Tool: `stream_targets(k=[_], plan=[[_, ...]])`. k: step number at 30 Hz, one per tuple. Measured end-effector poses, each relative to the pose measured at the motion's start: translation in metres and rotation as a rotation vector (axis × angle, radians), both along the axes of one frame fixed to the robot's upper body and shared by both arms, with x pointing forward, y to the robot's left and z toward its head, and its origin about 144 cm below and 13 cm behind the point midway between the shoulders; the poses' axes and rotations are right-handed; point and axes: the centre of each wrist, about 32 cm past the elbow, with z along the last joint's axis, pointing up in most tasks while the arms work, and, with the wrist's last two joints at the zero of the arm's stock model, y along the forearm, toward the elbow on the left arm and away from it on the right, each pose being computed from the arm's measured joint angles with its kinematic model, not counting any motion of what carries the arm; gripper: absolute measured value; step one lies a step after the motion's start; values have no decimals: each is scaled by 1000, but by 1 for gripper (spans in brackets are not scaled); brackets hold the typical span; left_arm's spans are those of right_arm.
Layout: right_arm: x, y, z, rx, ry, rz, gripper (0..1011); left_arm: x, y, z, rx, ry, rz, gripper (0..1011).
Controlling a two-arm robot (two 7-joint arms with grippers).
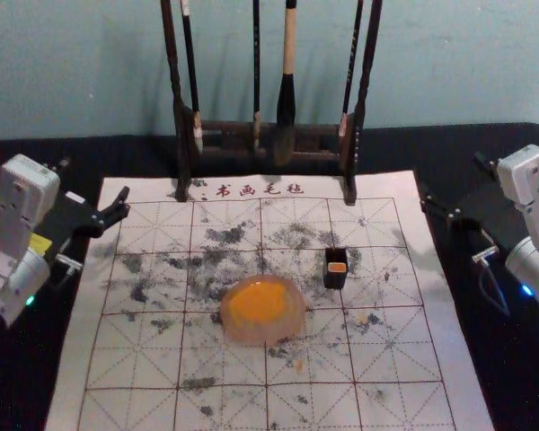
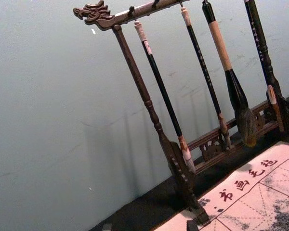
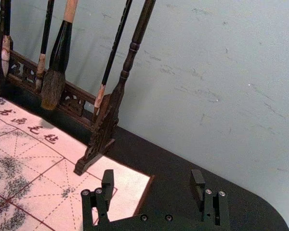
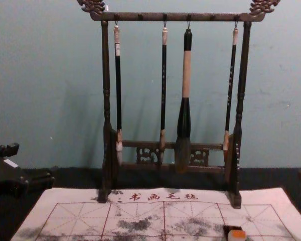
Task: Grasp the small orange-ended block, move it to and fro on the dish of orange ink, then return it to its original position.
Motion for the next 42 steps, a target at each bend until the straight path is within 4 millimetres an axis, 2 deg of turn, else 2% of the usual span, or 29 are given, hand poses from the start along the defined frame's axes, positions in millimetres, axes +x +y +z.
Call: stream_targets(k=[12, 19, 33, 42], plan=[[0, 0, 0, 0, 0, 1, 1003, 0, 0, 0, 0, 0, 0, 1001], [-4, -4, 2, 8, 12, 91, 1003, 0, 0, 0, 0, 0, 0, 1001], [-16, -17, 7, -9, 37, 461, 1003, 0, 0, 0, 0, 0, 0, 1001], [-8, -23, 9, -51, 30, 685, 1003, 0, 0, 0, 0, 0, 0, 1001]])
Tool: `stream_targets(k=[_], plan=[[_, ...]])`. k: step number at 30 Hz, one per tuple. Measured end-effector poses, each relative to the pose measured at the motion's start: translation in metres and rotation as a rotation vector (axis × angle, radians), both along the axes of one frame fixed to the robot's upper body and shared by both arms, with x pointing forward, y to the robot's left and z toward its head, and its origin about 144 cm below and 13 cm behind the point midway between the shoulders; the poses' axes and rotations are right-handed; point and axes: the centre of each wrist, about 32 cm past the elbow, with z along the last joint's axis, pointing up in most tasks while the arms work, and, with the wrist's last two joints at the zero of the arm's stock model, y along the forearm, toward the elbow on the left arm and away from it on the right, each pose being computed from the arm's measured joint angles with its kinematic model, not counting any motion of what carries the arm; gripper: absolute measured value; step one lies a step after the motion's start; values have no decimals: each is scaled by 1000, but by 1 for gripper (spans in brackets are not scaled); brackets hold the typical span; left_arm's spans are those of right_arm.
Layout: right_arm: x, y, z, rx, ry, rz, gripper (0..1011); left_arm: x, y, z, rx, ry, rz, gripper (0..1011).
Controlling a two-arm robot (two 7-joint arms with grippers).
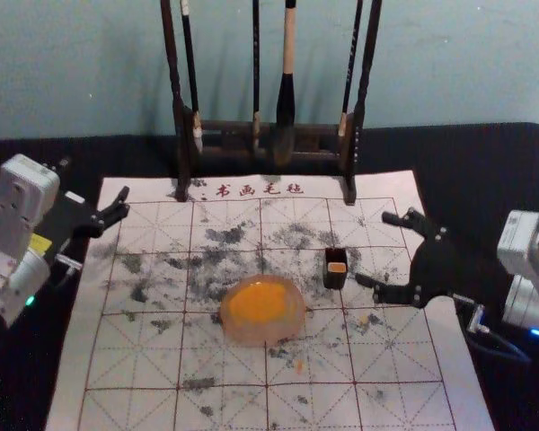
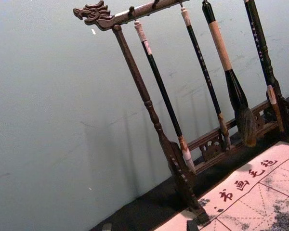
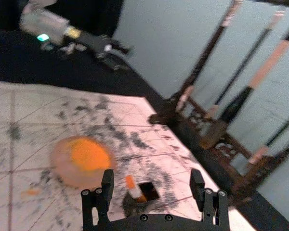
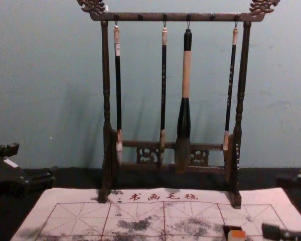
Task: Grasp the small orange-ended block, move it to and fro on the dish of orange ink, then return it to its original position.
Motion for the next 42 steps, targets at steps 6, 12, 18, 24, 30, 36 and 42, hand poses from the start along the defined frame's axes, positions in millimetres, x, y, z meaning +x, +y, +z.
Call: stream_targets(k=[6, 12, 18, 24, 30, 36, 42], plan=[[14, 5, 1, -90, -5, 97, 1003, 0, 0, 0, 0, 0, 0, 1001], [28, 13, 2, -154, -13, 143, 1003, 0, 0, 0, 0, 0, 0, 1001], [41, 20, 2, -195, -17, 168, 1003, 0, 0, 0, 0, 0, 0, 1001], [51, 25, 2, -224, -10, 182, 1003, 0, 0, 0, 0, 0, 0, 1001], [60, 29, 4, -247, -2, 176, 1003, 0, 0, 0, 0, 0, 0, 1002], [65, 30, 4, -258, 2, 166, 1003, 0, 0, 0, 0, 0, 0, 1001], [68, 32, 4, -263, 0, 161, 1003, 0, 0, 0, 0, 0, 0, 1001]])
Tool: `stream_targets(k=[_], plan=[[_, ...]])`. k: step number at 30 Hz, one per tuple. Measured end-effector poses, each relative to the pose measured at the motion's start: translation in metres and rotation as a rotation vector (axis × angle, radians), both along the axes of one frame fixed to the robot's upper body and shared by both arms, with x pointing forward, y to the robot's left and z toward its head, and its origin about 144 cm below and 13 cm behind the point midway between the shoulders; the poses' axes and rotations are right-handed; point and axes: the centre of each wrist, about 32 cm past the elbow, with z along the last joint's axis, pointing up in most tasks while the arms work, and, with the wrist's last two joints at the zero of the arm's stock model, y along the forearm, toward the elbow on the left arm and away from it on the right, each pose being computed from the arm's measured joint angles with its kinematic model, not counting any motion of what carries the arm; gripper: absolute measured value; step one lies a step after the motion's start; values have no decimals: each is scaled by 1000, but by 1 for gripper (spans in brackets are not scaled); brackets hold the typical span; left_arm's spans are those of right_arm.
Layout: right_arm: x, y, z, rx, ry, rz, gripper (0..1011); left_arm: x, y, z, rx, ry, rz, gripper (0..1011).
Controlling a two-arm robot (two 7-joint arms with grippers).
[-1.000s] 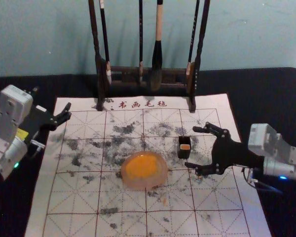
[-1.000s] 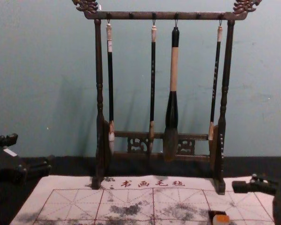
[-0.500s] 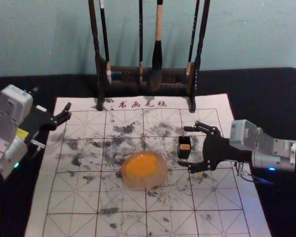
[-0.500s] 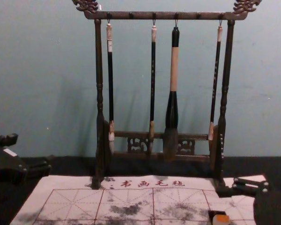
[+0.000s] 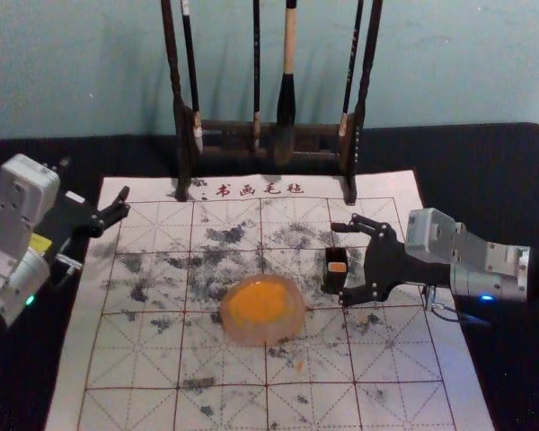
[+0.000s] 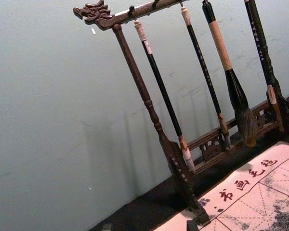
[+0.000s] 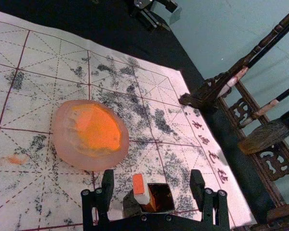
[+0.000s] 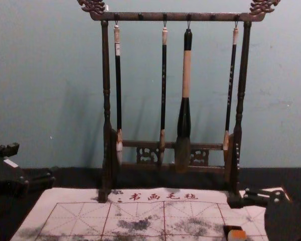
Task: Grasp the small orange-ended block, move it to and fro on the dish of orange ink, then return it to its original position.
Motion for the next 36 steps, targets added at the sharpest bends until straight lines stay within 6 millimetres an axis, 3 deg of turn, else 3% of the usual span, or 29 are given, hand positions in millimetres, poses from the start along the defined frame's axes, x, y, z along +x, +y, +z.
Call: stream_targets(k=[14, 21, 36], plan=[[0, 1, 0, -3, -2, -2, 1003, 0, 0, 0, 0, 0, 0, 1001], [0, 1, 0, -3, -2, -2, 875, 0, 0, 0, 0, 0, 0, 1001], [0, 1, 0, -2, -2, -2, 417, 0, 0, 0, 0, 0, 0, 1001]])
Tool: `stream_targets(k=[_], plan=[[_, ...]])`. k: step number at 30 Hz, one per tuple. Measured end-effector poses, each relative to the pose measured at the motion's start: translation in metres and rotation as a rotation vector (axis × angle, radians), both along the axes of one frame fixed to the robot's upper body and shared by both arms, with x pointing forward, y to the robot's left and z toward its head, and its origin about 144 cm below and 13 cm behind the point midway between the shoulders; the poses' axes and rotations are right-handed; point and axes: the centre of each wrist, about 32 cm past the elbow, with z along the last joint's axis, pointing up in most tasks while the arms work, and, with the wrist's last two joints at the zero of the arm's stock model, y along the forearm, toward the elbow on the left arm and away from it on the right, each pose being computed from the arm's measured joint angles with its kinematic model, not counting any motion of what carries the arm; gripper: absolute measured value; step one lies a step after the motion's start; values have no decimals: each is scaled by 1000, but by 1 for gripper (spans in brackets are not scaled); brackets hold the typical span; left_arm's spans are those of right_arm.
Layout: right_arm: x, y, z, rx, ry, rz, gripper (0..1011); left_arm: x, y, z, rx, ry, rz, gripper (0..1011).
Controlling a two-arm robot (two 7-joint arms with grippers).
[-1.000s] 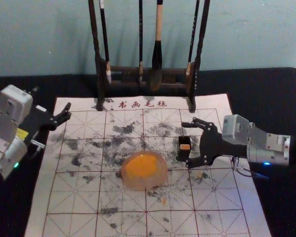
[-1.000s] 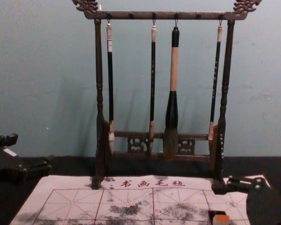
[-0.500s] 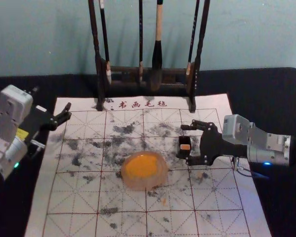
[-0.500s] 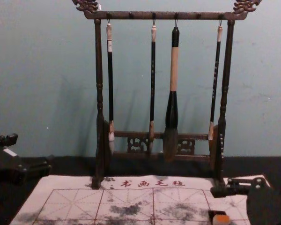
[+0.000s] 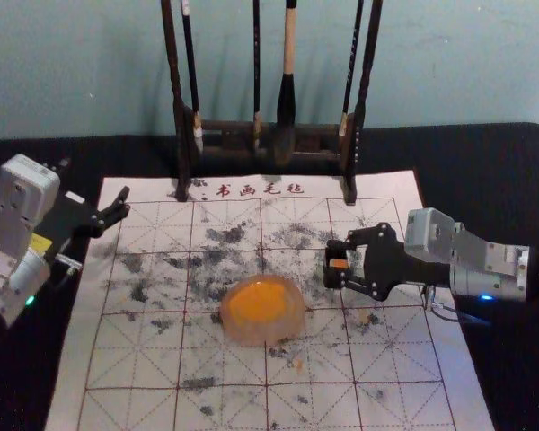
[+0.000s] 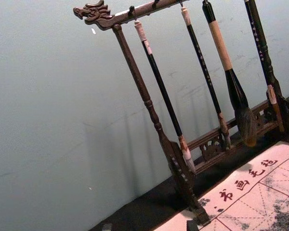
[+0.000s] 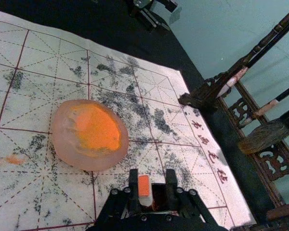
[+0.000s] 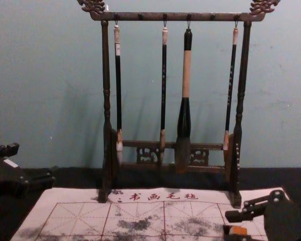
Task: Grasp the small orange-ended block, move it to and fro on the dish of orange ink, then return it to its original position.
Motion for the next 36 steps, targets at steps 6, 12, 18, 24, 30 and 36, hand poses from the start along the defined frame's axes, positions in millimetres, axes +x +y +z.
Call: stream_targets(k=[6, 12, 18, 24, 30, 36], plan=[[0, 0, 0, 1, 0, 0, 216, 0, 0, 0, 0, 0, 0, 1001], [0, 0, 0, 1, 0, 0, 133, 0, 0, 0, 0, 0, 0, 1001], [0, 0, 0, 1, 0, 0, 133, 0, 0, 0, 0, 0, 0, 1001], [0, 0, 0, 5, 1, -1, 133, 0, 0, 0, 0, 0, 0, 1001], [2, -2, 4, 40, 11, -7, 133, 0, 0, 0, 0, 0, 0, 1001], [4, -7, 12, 91, 53, -33, 133, 0, 0, 0, 0, 0, 0, 1001]])
